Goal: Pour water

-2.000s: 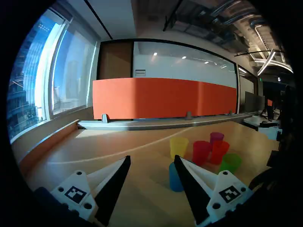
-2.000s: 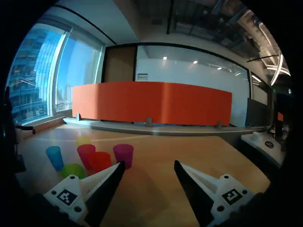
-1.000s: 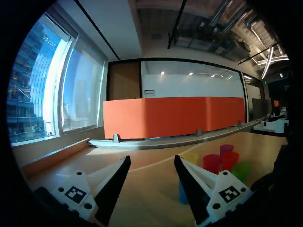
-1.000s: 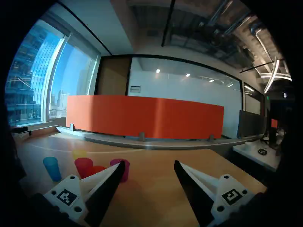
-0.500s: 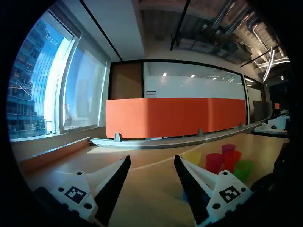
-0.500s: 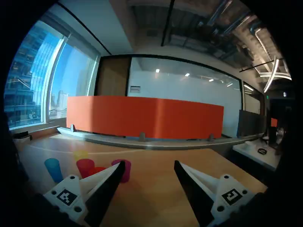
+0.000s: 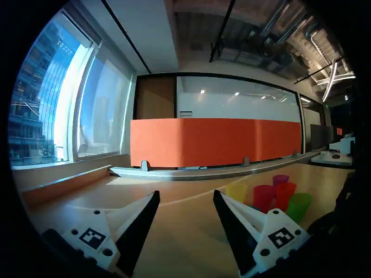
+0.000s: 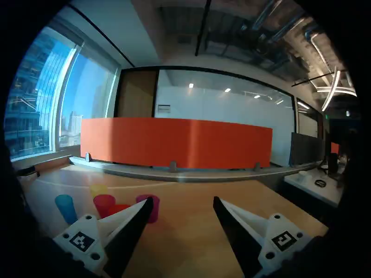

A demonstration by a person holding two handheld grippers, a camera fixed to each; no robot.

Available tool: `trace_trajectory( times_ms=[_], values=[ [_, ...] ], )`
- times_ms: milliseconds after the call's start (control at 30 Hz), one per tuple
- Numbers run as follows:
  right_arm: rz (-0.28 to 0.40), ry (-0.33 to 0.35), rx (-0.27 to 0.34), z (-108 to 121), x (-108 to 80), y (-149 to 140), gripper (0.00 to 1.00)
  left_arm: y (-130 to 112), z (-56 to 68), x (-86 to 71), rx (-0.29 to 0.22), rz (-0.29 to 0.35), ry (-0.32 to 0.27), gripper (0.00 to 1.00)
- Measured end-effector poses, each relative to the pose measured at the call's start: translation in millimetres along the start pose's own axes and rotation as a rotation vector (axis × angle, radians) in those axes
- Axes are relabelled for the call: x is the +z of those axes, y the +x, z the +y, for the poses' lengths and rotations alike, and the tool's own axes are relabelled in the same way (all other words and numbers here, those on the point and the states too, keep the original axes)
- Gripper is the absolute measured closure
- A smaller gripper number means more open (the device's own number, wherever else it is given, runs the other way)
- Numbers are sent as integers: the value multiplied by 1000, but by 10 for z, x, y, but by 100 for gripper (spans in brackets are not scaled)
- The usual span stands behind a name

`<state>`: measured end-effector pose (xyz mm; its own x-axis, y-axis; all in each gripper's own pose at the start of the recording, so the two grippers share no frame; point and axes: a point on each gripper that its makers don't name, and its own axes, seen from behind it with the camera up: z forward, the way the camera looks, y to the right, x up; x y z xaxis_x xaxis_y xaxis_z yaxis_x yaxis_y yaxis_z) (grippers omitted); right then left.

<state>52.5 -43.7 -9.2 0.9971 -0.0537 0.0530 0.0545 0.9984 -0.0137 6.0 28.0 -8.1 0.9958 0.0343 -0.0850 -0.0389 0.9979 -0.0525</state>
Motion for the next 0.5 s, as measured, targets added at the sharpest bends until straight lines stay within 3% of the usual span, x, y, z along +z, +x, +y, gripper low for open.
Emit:
trace_trajectory(
  times_ms=[500],
  values=[
    [-6, -1, -2, -22, -3, -2, 0, -124, -80, -3, -4, -13, 11, 15]
  ],
)
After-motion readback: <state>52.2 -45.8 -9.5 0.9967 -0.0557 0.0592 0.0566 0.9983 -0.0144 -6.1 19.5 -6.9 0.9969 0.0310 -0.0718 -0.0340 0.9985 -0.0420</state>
